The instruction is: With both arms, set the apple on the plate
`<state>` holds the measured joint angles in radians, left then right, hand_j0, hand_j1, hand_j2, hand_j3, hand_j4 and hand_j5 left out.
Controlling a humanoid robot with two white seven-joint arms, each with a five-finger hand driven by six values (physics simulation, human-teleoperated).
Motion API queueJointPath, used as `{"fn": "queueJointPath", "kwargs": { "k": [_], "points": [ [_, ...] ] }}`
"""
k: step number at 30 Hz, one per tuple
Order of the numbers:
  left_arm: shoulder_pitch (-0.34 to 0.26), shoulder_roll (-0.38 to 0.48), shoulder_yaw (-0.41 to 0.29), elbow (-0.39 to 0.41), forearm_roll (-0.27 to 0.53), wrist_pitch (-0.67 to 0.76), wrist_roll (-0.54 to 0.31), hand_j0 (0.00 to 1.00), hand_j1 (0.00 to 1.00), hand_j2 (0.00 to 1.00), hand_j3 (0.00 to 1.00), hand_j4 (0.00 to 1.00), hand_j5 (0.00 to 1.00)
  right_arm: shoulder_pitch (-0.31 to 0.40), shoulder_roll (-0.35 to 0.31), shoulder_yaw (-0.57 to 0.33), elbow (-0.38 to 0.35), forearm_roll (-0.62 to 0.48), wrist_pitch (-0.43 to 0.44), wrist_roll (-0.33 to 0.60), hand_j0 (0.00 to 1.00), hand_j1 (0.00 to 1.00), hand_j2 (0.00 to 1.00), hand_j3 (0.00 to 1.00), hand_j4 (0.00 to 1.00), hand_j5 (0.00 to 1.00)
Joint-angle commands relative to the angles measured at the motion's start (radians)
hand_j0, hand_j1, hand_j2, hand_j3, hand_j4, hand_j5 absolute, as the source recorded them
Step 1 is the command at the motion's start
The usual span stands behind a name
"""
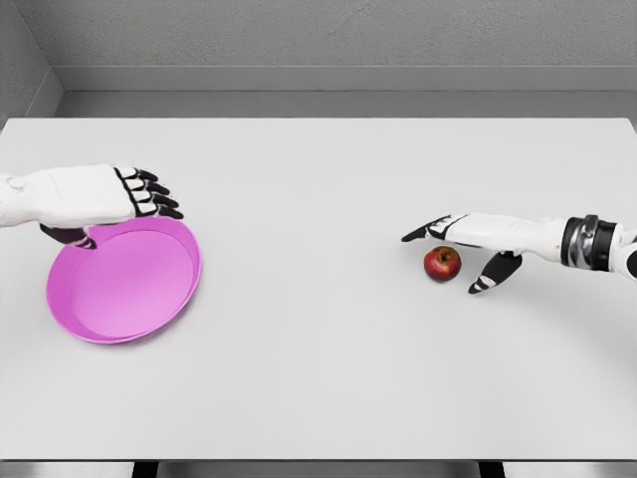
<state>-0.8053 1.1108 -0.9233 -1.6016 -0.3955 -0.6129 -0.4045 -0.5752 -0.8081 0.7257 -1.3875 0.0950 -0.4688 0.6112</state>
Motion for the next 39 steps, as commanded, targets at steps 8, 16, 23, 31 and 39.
{"fn": "queueJointPath", "kwargs": {
  "k": [8,16,23,31,39],
  "points": [
    [-0.003,-0.002,0.017,0.000,0.004,0.002,-0.002,1.00,1.00,1.00,1.00,1.00,1.00,0.000,0.007,0.001,0.004,-0.006,-0.001,0.000,0.69,0.69,0.69,0.69,0.69,0.69],
    [-0.003,0.000,0.017,0.000,0.004,0.002,-0.002,1.00,1.00,1.00,1.00,1.00,1.00,0.002,0.014,0.011,0.004,-0.008,-0.002,0.000,0.58,0.58,0.58,0.58,0.58,0.58],
    [-0.003,0.000,0.015,0.000,0.004,0.002,-0.002,1.00,1.00,1.00,1.00,1.00,1.00,0.002,0.017,0.011,0.004,-0.009,-0.004,0.000,0.36,0.36,0.36,0.36,0.36,0.36],
    [-0.006,-0.002,0.014,0.000,0.004,0.002,-0.002,1.00,1.00,1.00,1.00,1.00,1.00,0.000,0.021,0.007,-0.011,-0.020,-0.106,0.000,0.34,0.34,0.34,0.34,0.34,0.34],
    [-0.006,-0.002,0.014,0.000,0.004,0.002,-0.002,1.00,1.00,1.00,1.00,1.00,1.00,-0.106,0.184,0.052,-0.128,-0.021,-0.070,0.000,0.32,0.32,0.32,0.32,0.32,0.32]
  ]
}}
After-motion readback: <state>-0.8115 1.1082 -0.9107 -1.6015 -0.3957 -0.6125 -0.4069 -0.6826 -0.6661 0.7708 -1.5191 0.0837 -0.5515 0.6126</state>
